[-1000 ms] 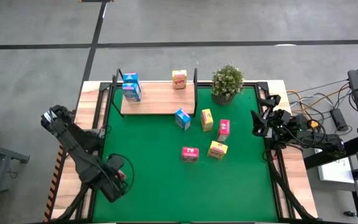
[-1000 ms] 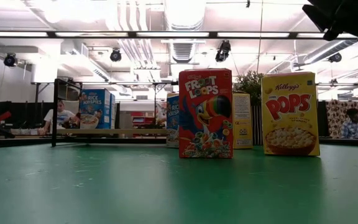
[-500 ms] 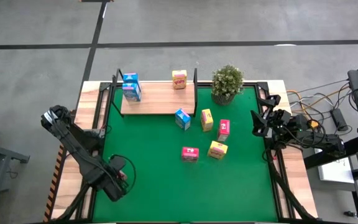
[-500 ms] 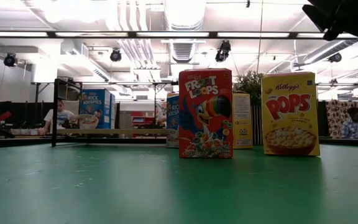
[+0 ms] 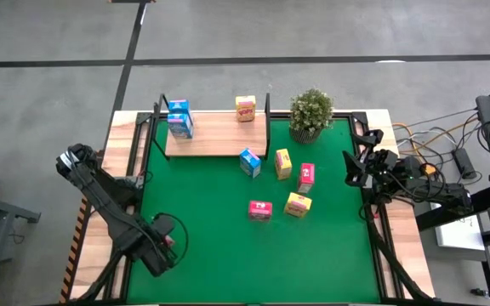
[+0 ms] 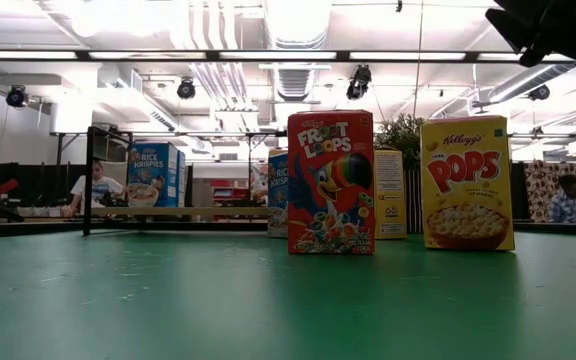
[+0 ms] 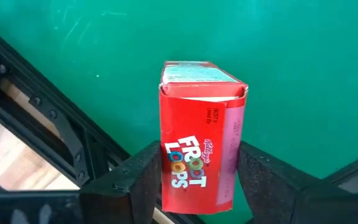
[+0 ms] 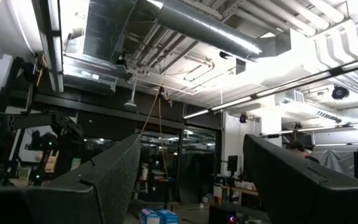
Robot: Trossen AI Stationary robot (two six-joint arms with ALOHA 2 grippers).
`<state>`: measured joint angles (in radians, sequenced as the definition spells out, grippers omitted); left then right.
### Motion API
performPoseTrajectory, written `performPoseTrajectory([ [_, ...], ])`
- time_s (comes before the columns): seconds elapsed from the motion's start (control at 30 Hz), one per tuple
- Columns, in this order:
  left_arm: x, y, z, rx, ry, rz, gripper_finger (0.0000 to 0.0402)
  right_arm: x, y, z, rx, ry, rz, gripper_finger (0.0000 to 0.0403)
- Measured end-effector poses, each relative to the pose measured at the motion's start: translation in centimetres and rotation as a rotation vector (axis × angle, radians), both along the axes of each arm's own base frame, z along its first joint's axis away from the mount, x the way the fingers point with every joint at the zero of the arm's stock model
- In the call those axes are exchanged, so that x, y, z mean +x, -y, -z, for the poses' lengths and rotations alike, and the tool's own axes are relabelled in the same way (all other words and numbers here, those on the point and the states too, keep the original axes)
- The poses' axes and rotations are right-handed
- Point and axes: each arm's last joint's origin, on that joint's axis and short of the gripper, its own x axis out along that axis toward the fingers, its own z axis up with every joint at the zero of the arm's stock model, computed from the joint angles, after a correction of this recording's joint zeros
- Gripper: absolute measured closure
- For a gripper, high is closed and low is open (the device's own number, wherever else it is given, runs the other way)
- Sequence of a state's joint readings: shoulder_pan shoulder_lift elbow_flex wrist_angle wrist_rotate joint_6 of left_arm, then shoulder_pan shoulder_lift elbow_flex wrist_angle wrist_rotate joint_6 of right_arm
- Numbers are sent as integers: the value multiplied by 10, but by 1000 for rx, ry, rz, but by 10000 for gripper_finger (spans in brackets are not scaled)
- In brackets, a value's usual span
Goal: Stack cereal on shelf
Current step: Put the bottom red cereal box on the shelf
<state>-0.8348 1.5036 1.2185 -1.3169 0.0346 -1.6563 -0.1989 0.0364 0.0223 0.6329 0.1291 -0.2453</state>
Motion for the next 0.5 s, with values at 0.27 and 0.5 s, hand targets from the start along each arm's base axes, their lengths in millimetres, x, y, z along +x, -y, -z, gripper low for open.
performPoseTrajectory([
  [0.27,11,-3,-12,-3,69,53,232,0,0,1,12,-3,-8,129],
  [0.5,29,-15,-25,68,192,152,233,0,0,1,15,-3,-10,129],
])
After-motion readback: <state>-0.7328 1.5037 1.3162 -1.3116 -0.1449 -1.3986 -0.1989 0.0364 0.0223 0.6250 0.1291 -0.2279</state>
